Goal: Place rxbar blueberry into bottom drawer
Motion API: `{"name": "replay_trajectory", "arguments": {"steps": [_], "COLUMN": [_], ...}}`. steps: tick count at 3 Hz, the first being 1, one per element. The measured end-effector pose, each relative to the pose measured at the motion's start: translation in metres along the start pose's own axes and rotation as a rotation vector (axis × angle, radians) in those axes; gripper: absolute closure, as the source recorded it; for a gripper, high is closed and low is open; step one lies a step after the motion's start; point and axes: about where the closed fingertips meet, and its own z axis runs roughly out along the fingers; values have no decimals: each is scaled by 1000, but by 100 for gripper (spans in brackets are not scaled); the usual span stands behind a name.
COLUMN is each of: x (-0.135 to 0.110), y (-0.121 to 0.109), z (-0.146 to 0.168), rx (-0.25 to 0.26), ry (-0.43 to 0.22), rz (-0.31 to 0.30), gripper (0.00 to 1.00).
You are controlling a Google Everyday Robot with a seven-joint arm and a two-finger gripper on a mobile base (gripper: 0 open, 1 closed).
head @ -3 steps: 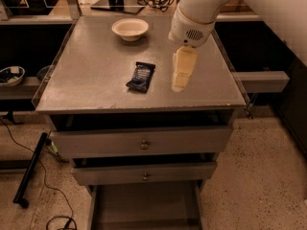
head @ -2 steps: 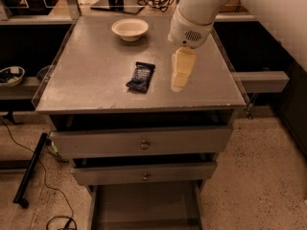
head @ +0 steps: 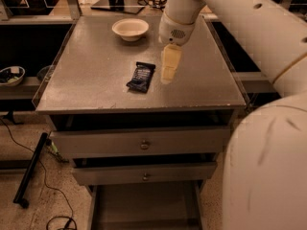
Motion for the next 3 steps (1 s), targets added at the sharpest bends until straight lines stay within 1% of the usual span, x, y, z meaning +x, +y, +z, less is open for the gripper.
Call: {"name": "replay_trajectory", "arguments": {"steps": [1,3], "x": [-1,-9], "y": [-2,14], "z": [1,18], "rx": [5,-74], "ry": [-4,-81], "rz": [0,42], "gripper": [0,0]}}
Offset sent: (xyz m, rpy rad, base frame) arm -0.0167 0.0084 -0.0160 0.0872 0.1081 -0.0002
